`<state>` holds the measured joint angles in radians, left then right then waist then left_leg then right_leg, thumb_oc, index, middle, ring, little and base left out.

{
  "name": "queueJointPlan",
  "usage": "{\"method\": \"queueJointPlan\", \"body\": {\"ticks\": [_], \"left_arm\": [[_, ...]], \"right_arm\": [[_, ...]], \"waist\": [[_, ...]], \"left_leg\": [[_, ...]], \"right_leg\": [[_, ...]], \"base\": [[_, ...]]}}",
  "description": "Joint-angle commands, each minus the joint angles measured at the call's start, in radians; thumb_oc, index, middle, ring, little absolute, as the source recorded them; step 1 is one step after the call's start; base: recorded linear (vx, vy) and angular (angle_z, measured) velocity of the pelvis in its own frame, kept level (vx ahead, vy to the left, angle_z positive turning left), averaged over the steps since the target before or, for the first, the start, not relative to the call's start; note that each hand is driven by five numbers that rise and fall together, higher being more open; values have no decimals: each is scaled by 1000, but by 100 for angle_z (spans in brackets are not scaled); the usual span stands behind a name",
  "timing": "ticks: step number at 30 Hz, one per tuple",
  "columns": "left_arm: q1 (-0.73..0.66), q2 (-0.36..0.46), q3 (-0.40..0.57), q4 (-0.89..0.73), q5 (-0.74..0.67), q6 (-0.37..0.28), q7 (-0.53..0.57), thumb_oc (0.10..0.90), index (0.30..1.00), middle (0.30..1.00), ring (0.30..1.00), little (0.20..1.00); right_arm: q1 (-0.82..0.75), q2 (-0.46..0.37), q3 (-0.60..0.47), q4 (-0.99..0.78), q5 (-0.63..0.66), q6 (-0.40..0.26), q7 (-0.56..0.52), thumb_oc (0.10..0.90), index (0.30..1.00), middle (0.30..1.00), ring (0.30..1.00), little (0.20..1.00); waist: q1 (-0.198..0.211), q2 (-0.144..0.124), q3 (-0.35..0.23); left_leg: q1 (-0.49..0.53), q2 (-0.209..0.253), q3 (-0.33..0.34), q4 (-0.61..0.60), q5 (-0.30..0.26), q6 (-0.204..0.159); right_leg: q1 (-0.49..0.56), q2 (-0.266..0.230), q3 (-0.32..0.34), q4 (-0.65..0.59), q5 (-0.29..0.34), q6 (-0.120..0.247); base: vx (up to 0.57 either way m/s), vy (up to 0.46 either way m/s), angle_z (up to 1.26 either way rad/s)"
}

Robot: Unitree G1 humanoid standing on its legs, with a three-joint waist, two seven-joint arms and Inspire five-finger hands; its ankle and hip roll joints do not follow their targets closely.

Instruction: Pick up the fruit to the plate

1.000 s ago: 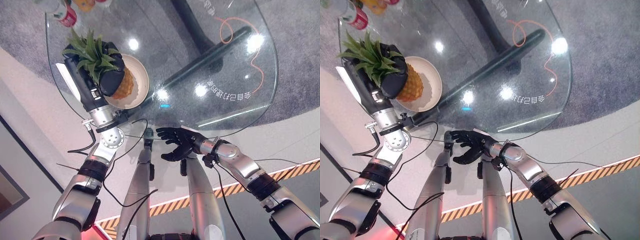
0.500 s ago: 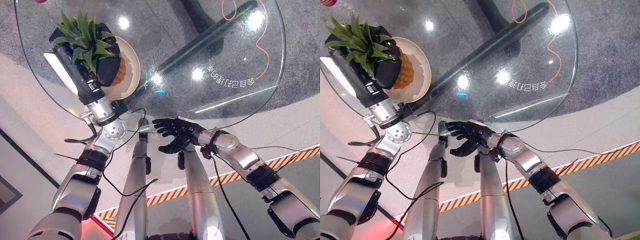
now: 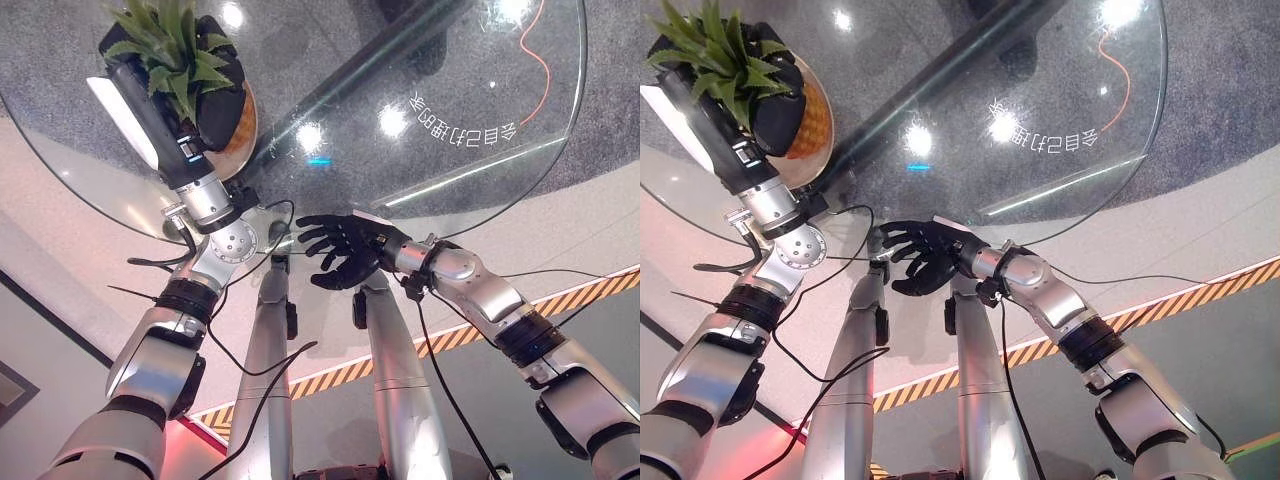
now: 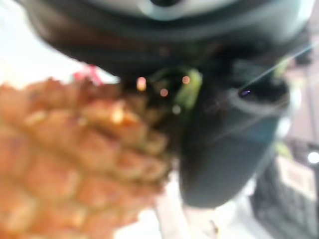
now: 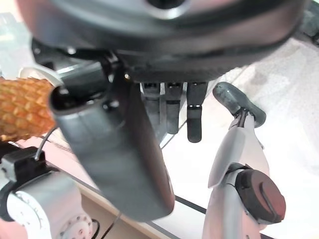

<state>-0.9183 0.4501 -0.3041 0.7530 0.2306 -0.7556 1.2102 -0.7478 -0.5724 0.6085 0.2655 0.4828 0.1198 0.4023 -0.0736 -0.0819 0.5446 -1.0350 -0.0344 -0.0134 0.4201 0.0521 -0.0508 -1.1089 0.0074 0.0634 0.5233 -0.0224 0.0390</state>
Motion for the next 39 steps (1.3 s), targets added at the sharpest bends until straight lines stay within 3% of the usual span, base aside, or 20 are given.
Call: {"method": "queueJointPlan", "body": {"ticks": [1, 12, 19, 32, 39], "left_arm": [[-90, 35, 14, -41, -32, -94, 54, 100, 300, 300, 300, 200], [-108, 43, 4, 35, -90, -80, 46, 100, 300, 300, 300, 200], [-111, 46, -4, 52, -30, -70, 91, 100, 300, 300, 300, 200], [-107, 56, 6, 32, 44, -57, 181, 100, 300, 300, 300, 200], [-101, 61, 11, 47, 16, -60, 152, 100, 300, 300, 300, 200]], "right_arm": [[38, 34, 42, -4, 24, -18, 14, 800, 900, 900, 900, 900], [15, 28, 52, 31, 34, -53, 16, 800, 900, 900, 900, 900], [18, 28, 57, 35, 27, -67, 23, 800, 900, 900, 900, 900], [24, 32, 57, 8, 23, -43, 7, 800, 900, 900, 900, 900], [21, 34, 59, 14, 25, -49, 3, 800, 900, 900, 900, 900]], "waist": [[12, -9, -25], [7, -11, -25], [8, -8, -25], [21, 1, -25], [25, 0, -25]], "left_leg": [[-29, -76, -11, 91, -73, 3], [-33, -78, -12, 78, -65, -2], [-7, -80, -16, 48, -51, -3], [34, -86, -25, 6, -33, 0], [44, -86, -27, -7, -26, 2]], "right_leg": [[-3, 25, -104, -38, 71, 19], [-6, 25, -103, -58, 83, 22], [15, 26, -104, -80, 91, 21], [48, 27, -115, -101, 87, 15], [58, 26, -122, -111, 90, 14]], "base": [[0, 0, 0], [0, 0, 0], [0, 0, 0], [-4, 1, 2], [-1, 0, 0]]}}
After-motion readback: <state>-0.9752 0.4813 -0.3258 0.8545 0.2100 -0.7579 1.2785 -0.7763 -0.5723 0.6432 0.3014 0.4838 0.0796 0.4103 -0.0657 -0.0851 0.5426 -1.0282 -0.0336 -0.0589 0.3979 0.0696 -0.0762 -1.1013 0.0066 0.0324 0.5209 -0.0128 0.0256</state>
